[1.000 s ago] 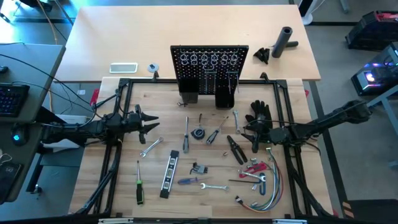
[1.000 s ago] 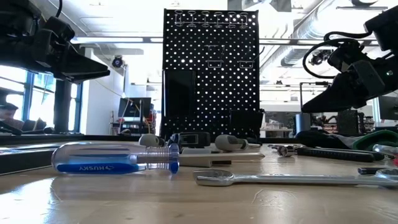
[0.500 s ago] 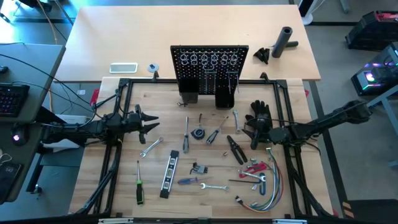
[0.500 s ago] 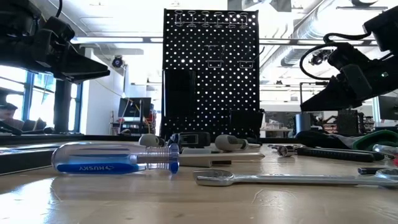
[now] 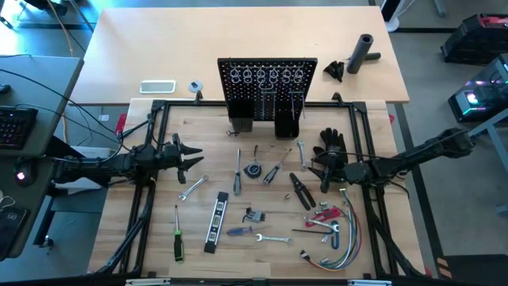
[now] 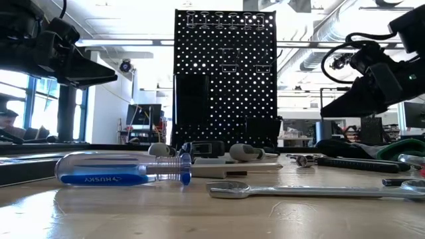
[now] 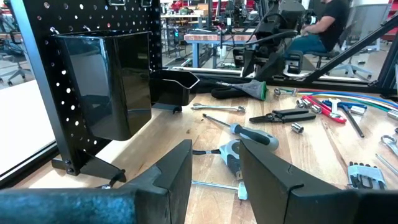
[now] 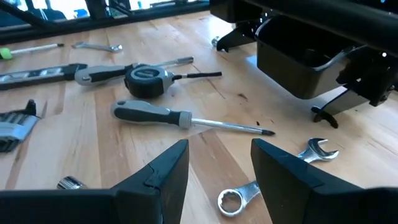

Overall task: Hang tools onto peg board
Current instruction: Hang the right gray screwdriver on the peg board

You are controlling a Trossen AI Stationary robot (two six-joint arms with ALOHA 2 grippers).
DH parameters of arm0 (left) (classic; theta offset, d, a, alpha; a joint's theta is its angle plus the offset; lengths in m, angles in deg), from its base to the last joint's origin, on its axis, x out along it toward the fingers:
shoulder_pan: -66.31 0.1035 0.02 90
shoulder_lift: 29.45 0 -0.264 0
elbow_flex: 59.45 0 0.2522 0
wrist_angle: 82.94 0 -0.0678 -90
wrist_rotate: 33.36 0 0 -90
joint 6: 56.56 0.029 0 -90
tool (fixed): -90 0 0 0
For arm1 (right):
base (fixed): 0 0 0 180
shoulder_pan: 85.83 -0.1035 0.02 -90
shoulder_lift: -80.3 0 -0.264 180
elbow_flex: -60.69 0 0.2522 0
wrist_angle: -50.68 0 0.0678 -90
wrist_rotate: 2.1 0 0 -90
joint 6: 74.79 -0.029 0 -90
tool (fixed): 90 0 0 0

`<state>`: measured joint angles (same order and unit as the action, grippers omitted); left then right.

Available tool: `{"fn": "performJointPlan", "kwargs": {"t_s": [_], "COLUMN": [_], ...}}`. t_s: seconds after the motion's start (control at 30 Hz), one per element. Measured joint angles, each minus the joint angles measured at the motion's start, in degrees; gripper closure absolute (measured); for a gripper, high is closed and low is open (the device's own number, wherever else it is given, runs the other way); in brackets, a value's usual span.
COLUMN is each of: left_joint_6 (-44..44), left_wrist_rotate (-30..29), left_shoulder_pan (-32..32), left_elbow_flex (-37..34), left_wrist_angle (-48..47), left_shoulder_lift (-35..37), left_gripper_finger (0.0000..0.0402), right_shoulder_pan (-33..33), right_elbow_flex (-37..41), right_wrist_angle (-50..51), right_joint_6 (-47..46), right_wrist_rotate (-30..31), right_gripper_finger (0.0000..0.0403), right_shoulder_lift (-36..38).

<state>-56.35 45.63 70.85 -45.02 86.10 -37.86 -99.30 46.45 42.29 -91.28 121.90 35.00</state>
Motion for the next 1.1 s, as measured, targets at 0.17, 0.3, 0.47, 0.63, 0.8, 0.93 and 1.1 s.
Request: {"fn": "performJointPlan", "kwargs": {"t_s": [0.17, 0.3, 0.47, 0.63, 0.8, 0.93, 1.1], "left_joint_6": [0.00, -0.01, 0.00, -0.02, -0.02, 0.03, 4.62], "left_wrist_rotate": [0.00, 0.00, 0.00, 0.00, 0.00, 0.00, -0.01], "left_shoulder_pan": [0.00, -0.01, -0.02, -0.02, 0.00, -0.02, 0.00], "left_elbow_flex": [0.01, 0.01, 0.01, 0.01, 0.01, -0.01, 0.01], "left_wrist_angle": [0.01, 0.00, 0.01, -0.04, -0.02, 0.02, 1.04], "left_shoulder_lift": [-0.01, -0.01, -0.01, -0.02, -0.04, -0.04, -0.04], "left_gripper_finger": [0.0276, 0.0276, 0.0276, 0.0276, 0.0276, 0.0276, 0.0276], "right_shoulder_pan": [0.00, 0.09, 0.09, 0.09, 0.09, 0.09, 0.09], "right_elbow_flex": [0.00, 0.00, -0.19, -4.08, -8.19, -11.12, -13.64], "right_wrist_angle": [-2.96, -7.55, -16.05, -16.26, -15.83, -14.37, -13.49], "right_joint_6": [-3.24, -2.21, 2.98, 9.04, 14.10, 17.01, 18.47], "right_wrist_rotate": [0.04, 0.15, -2.84, -2.93, -5.22, -5.38, -6.03], "right_gripper_finger": [0.0231, 0.0231, 0.0231, 0.0221, 0.0207, 0.0199, 0.0190], "right_shoulder_lift": [0.00, -0.04, -0.02, -0.04, -0.07, -0.07, -0.07]}}
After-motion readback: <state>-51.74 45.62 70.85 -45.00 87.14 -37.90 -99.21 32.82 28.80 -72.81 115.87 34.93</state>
